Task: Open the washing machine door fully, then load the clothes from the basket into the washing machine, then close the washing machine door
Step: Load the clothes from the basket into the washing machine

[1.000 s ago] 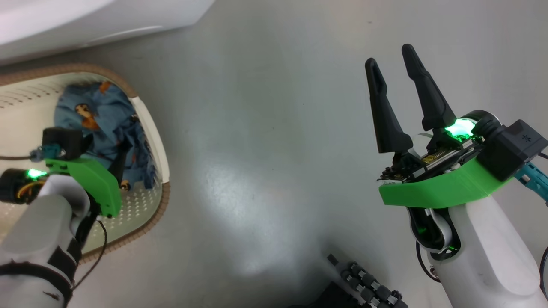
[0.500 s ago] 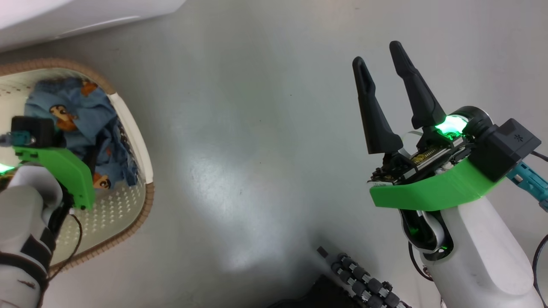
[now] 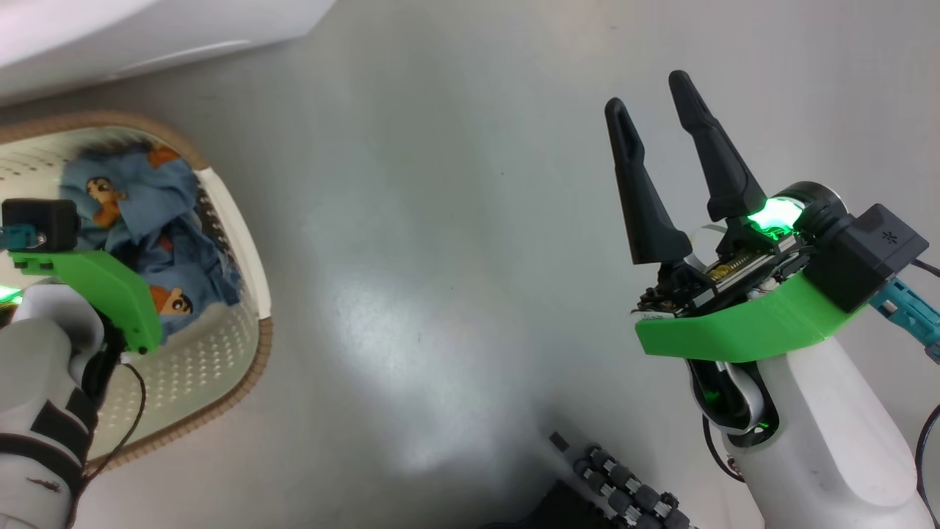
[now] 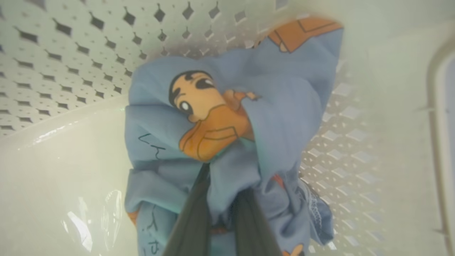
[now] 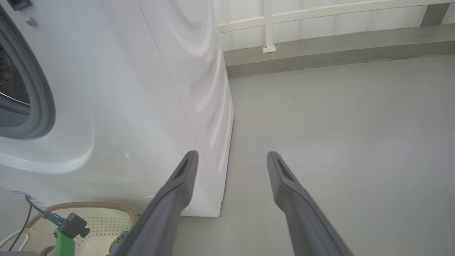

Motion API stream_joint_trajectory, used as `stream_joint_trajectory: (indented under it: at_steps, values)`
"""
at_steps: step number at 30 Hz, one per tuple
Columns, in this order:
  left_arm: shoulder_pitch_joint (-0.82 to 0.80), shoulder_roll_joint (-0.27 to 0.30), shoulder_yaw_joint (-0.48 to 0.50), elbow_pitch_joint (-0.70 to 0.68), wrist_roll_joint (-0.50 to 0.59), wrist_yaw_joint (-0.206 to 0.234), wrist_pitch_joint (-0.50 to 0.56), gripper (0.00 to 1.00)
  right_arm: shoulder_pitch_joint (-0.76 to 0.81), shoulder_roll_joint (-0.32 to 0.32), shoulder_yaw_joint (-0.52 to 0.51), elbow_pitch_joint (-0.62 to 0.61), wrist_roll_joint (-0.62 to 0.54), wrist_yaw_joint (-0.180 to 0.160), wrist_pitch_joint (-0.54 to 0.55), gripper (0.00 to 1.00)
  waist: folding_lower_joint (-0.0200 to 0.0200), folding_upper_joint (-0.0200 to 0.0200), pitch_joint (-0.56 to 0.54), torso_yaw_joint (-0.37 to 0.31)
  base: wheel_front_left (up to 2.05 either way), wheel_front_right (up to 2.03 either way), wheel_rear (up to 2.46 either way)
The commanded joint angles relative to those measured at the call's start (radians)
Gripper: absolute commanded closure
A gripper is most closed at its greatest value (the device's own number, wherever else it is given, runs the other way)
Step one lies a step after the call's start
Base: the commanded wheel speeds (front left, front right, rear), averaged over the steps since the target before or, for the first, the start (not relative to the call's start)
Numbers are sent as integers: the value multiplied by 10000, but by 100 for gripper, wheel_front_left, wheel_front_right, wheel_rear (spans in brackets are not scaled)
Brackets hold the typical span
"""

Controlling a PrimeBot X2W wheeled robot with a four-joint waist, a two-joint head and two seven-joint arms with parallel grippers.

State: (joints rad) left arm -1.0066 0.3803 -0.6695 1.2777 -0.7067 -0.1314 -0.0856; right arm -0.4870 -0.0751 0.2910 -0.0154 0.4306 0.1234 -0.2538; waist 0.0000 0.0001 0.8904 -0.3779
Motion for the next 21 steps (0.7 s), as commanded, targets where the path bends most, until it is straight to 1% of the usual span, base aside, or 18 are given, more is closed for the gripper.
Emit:
stream_joint_trajectory:
  at_steps: [1,6,14,19,21]
  values:
    - [181,201,198,-36,-148,8,-218,100,254,-100,114,-203,-74,73,-80,0,0,-1,-209,172,0,0,0]
    - [518,-52,242,-253,-626,8,-872,100,311,-268,26,-143,-94,73,-80,0,0,-1,-846,545,0,0,0]
    - [1153,-336,-72,-735,-1057,8,-1513,100,514,-612,-41,27,-73,73,-80,0,0,-1,-1962,1142,0,0,0]
    - [1638,-426,-54,-1109,-1288,8,-1738,100,769,-805,-100,175,-28,73,-80,0,0,-1,-2779,1469,0,0,0]
    - [1825,-412,102,-1481,-1293,8,-1752,100,909,-872,-175,210,13,73,-80,0,0,-1,-3096,1618,0,0,0]
